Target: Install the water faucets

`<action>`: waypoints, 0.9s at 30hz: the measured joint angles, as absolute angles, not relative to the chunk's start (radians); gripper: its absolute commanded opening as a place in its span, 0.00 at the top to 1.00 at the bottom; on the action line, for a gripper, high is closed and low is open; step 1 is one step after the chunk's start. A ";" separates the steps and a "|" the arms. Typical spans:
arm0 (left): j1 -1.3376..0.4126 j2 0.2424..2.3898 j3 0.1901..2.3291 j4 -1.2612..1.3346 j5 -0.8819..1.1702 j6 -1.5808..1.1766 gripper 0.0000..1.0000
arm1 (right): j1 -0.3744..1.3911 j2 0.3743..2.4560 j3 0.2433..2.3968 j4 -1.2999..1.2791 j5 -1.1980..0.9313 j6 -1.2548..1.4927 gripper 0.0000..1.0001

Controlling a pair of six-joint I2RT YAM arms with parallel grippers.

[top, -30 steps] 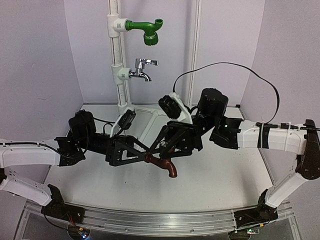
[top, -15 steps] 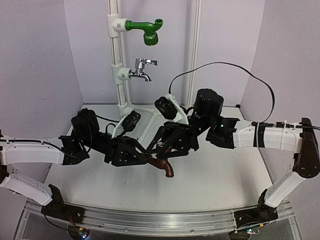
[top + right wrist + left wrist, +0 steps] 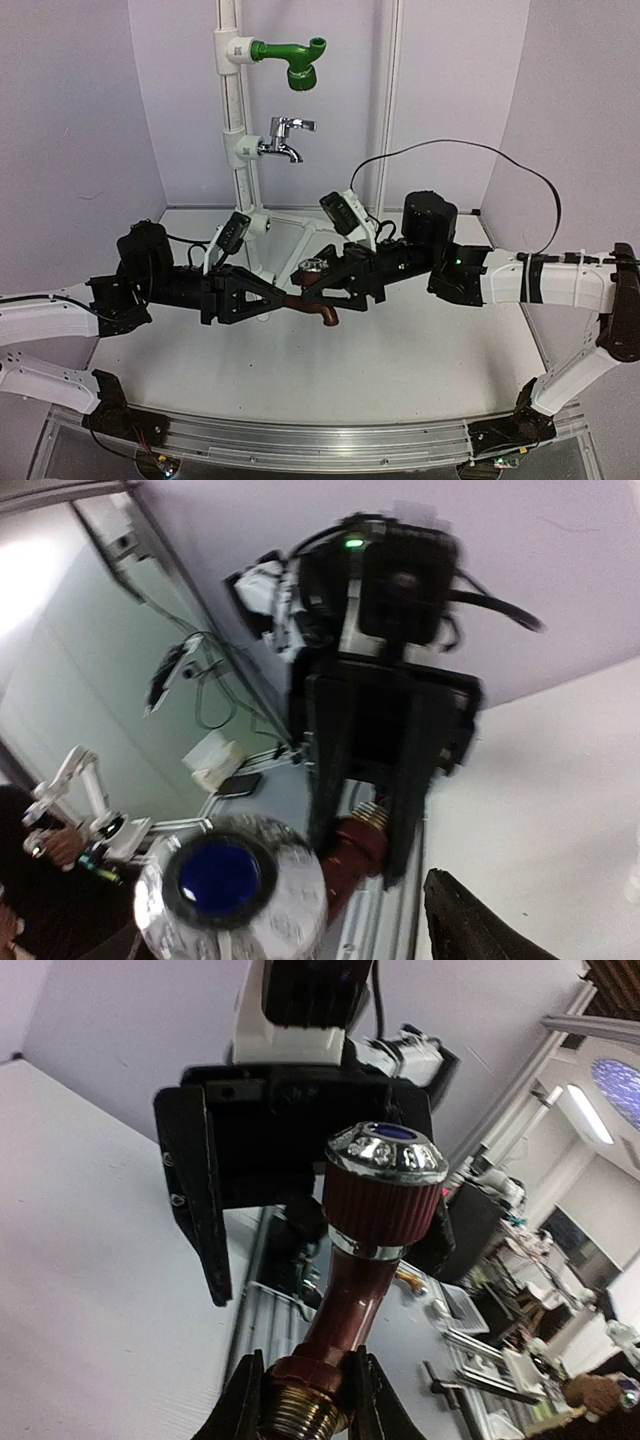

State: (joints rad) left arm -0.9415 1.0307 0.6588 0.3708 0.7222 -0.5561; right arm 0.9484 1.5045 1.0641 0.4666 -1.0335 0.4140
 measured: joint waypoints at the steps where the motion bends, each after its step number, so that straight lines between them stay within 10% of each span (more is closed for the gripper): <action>1: -0.941 1.004 0.650 0.348 0.675 -0.545 1.00 | 0.948 1.498 1.056 0.448 -0.983 0.414 0.23; 24: -0.936 0.986 0.634 0.234 0.408 -0.501 1.00 | 0.988 1.576 1.068 0.406 -0.754 0.416 1.00; 27: -0.936 0.986 0.634 0.235 0.408 -0.501 0.77 | 0.988 1.576 1.068 0.410 -0.751 0.416 1.00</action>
State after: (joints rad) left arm -0.9356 0.9859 0.6338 0.2349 0.4078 -0.5010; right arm 0.9882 1.5757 1.0677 0.4097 -0.7506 0.4163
